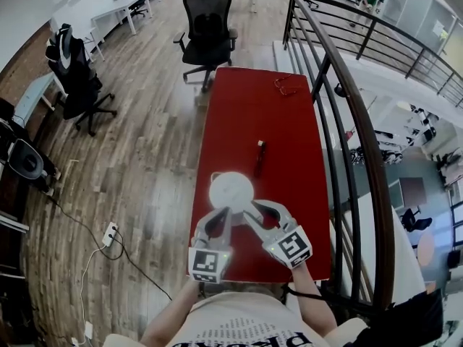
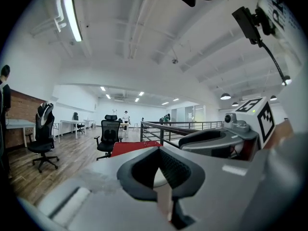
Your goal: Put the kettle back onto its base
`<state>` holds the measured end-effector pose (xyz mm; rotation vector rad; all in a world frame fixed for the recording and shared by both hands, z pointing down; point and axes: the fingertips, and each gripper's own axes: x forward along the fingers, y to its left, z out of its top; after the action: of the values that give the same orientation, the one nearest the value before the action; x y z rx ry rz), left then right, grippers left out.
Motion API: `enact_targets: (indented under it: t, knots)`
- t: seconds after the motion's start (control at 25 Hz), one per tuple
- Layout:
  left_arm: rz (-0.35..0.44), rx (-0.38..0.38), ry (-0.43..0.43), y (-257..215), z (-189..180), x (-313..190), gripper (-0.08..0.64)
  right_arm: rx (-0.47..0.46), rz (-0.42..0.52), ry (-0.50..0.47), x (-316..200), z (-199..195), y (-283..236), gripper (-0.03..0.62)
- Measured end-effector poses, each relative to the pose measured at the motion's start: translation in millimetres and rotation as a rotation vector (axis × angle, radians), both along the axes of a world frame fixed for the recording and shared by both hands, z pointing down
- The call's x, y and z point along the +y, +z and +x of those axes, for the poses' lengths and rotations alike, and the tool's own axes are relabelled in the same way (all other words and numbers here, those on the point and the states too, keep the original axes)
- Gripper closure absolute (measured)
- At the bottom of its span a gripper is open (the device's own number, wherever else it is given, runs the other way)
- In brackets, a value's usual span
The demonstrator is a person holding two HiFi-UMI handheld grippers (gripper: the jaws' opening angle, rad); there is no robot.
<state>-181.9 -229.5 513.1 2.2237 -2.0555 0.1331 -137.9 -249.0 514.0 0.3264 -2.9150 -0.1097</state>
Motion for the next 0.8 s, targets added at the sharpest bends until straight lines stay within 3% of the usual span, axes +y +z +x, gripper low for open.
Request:
enact_targets:
  t: [0.08, 0.16, 0.44, 0.8]
  knots:
    - [0.019, -0.007, 0.015, -9, 1, -6, 0.554, 0.001, 0.049, 0.023, -4, -2, -14, 0.549]
    - [0.028, -0.022, 0.037, -14, 3, -11, 0.554, -0.007, 0.067, 0.041, -5, -4, -23, 0.583]
    - [0.072, -0.028, 0.098, -30, 21, -24, 0.554, -0.069, 0.052, 0.108, -8, 1, -36, 0.584]
    - [0.081, -0.031, 0.124, -33, 25, -25, 0.554, -0.082, 0.059, 0.139, -11, 5, -38, 0.584]
